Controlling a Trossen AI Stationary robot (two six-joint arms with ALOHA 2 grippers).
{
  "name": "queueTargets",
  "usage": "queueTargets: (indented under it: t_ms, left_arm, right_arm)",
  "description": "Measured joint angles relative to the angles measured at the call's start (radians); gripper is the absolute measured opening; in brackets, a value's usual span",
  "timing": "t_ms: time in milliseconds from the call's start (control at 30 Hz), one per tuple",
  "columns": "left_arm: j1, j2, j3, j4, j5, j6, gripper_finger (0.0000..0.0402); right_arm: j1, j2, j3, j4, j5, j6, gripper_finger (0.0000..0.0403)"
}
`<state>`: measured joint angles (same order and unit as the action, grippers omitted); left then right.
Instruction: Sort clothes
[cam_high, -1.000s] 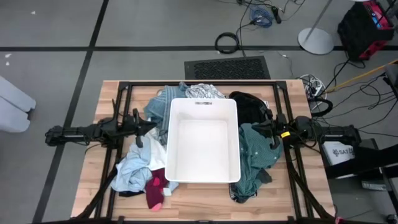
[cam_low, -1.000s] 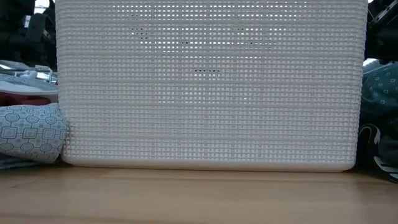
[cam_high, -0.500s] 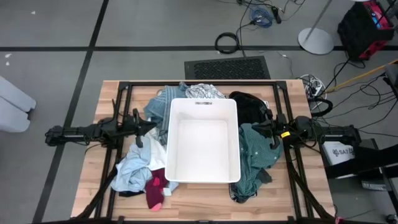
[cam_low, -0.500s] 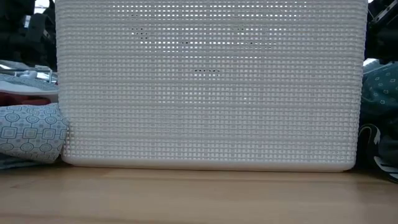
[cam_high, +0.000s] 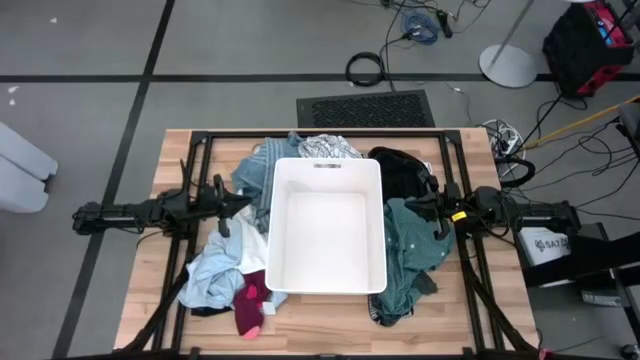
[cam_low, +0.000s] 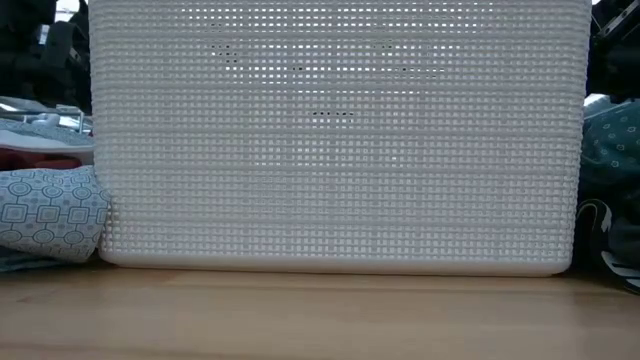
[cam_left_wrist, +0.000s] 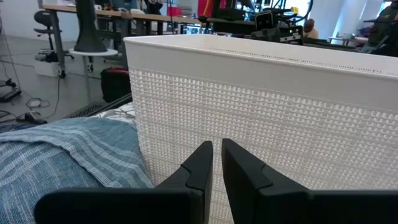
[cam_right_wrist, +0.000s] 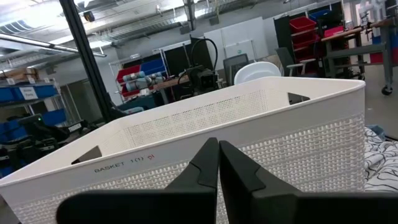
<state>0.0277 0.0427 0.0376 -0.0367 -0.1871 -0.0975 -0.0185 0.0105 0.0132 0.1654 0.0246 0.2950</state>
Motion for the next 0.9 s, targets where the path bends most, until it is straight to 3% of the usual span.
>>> queueTargets:
  t_ms: [900]
  left_arm:
    - [0.000,0.000,0.000,0.003,0.000,-0.003,0.0043]
  right_arm:
    - [0.000,0.000,0.000,0.001,0.001,-0.026,0.0000]
